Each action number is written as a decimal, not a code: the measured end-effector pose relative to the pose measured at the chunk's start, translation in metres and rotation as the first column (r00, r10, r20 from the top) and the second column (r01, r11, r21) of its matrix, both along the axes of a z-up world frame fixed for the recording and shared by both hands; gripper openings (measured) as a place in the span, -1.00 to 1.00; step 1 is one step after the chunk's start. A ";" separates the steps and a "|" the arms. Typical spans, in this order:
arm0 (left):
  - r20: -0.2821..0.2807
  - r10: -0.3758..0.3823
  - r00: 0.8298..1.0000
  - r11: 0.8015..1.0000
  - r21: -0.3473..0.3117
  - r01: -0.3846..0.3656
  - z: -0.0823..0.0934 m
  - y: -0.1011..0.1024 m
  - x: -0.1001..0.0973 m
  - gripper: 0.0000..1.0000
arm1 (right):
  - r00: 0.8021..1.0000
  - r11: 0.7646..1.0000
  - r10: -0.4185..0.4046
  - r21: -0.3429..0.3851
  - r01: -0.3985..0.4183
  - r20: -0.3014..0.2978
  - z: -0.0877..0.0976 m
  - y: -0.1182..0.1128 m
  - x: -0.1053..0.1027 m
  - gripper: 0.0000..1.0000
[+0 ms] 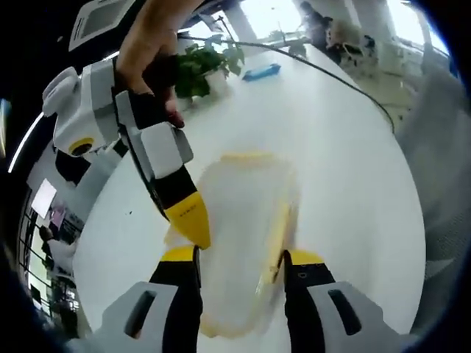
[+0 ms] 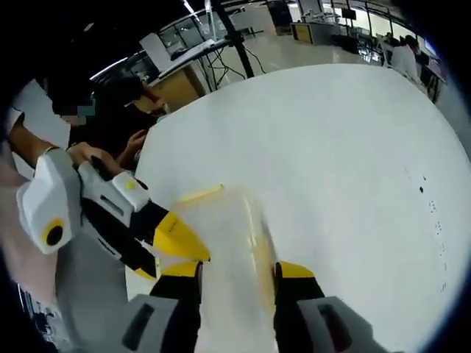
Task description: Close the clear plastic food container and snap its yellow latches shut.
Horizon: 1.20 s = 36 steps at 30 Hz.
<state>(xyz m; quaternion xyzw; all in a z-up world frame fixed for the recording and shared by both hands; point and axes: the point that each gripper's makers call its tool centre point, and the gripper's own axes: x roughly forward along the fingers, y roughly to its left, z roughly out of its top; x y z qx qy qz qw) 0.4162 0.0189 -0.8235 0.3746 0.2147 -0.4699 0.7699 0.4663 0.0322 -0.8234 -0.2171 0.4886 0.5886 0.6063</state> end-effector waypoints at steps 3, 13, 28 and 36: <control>-0.005 0.003 1.000 1.000 0.005 -0.003 0.001 0.000 0.000 -0.19 | 0.999 1.000 -0.029 0.009 0.029 0.036 0.001 -0.002 0.001 -0.26; -0.028 0.006 1.000 1.000 -0.009 -0.006 0.002 -0.002 -0.001 -0.16 | 0.986 0.995 -0.098 0.028 0.095 0.135 0.005 -0.004 0.002 -0.24; -0.118 0.143 0.983 0.966 -0.201 -0.164 0.033 0.013 -0.004 -0.13 | 0.833 0.832 -0.537 0.245 0.497 0.134 0.028 -0.017 0.022 -0.08; -0.103 0.227 0.968 0.948 -0.206 -0.244 0.035 0.038 0.003 -0.04 | 0.818 0.831 -0.544 0.257 0.494 0.188 0.037 -0.023 0.010 -0.09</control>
